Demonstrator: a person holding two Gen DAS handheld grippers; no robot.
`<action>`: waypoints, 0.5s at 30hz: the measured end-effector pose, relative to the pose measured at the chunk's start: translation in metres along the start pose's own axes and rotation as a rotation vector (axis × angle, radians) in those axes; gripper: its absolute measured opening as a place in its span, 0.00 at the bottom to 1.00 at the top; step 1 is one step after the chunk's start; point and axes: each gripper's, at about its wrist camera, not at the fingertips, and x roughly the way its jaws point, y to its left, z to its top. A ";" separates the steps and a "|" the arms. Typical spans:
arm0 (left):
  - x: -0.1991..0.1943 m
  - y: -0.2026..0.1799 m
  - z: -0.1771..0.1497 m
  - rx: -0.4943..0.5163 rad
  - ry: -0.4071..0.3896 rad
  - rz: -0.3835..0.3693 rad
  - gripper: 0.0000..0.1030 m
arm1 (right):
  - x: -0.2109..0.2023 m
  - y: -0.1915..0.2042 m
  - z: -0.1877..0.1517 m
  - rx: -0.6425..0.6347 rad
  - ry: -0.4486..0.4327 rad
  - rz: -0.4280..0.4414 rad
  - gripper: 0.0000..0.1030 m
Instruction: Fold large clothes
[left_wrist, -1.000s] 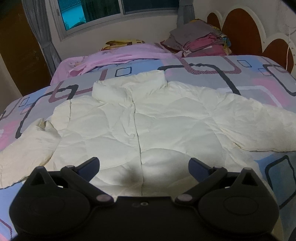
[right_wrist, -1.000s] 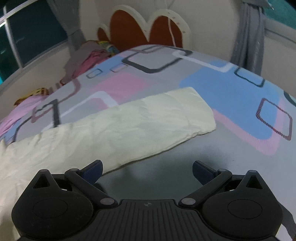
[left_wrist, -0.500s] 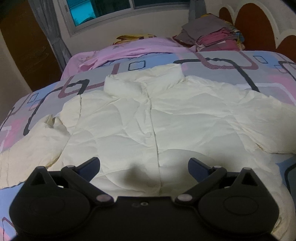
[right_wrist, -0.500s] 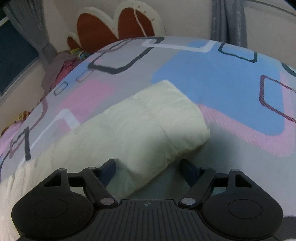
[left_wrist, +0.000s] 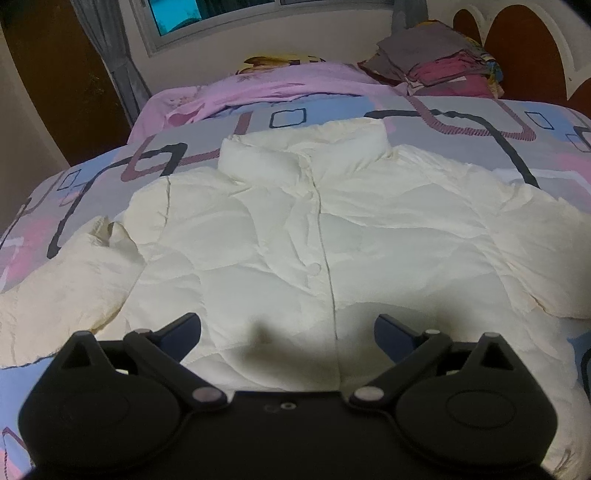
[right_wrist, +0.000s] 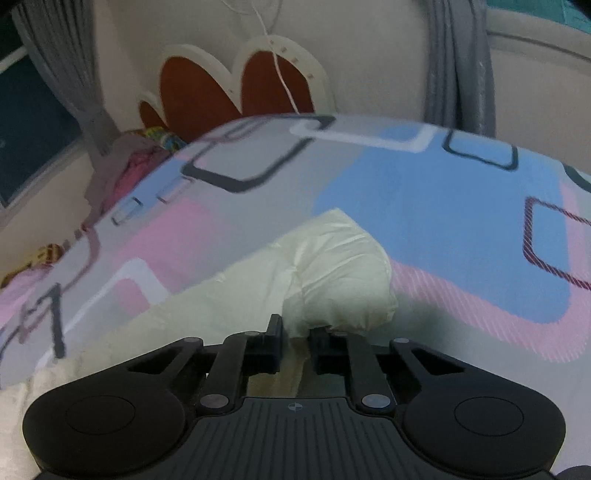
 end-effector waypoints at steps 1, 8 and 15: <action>-0.001 0.002 0.000 -0.001 -0.004 0.003 0.96 | -0.004 0.006 0.001 -0.007 -0.010 0.016 0.10; -0.009 0.020 -0.002 -0.015 -0.037 0.002 0.96 | -0.044 0.073 -0.007 -0.131 -0.071 0.177 0.10; -0.012 0.055 -0.010 -0.049 -0.058 -0.009 0.96 | -0.093 0.167 -0.046 -0.253 -0.077 0.386 0.10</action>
